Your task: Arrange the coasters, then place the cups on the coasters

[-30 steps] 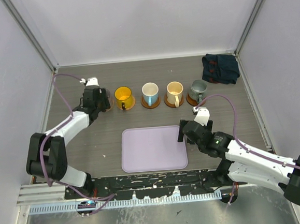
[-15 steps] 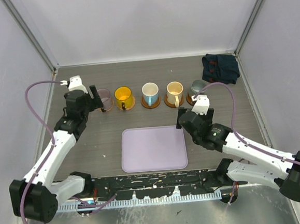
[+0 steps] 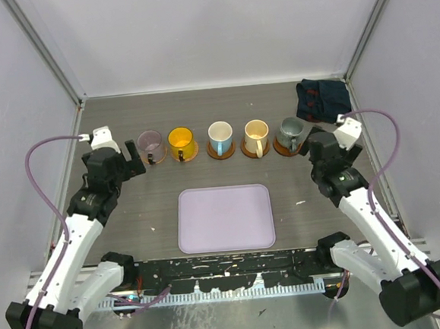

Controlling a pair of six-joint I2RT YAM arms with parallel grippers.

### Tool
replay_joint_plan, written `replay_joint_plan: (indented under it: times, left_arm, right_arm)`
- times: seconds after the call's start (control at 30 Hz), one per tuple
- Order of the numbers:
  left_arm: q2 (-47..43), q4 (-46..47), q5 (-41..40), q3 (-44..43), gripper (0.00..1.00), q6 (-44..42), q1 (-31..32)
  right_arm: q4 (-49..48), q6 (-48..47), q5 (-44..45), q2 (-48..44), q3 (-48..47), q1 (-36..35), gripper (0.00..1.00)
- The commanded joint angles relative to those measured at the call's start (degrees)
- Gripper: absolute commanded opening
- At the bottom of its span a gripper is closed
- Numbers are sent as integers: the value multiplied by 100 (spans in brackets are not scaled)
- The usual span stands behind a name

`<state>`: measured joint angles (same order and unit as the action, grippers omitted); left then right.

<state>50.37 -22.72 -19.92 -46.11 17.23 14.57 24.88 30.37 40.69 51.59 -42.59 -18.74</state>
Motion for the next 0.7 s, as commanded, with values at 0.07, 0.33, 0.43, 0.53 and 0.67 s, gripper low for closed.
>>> replay_joint_plan:
  times: [0.07, 0.33, 0.43, 0.53, 0.67]
  left_arm:
    - [-514, -889, -269, -143, 98, 131, -32]
    - [-985, -2102, -425, -689, 98, 44, -24]
    - [-1310, -2198, -503, -836, 98, 53, -26]
    - [-1600, -2260, -692, -956, 98, 207, -29]
    - [-1757, -2342, -769, -1156, 98, 275, -32]
  right_arm:
    - [-114, 434, -45, -655, -5, 752, 100]
    - [115, 660, 633, -1488, 64, 826, 100]
    - [183, 631, 729, -1675, 56, 829, 100]
    - [344, 629, 795, -1743, -54, 824, 100]
    - [438, 622, 841, -1840, -160, 824, 100]
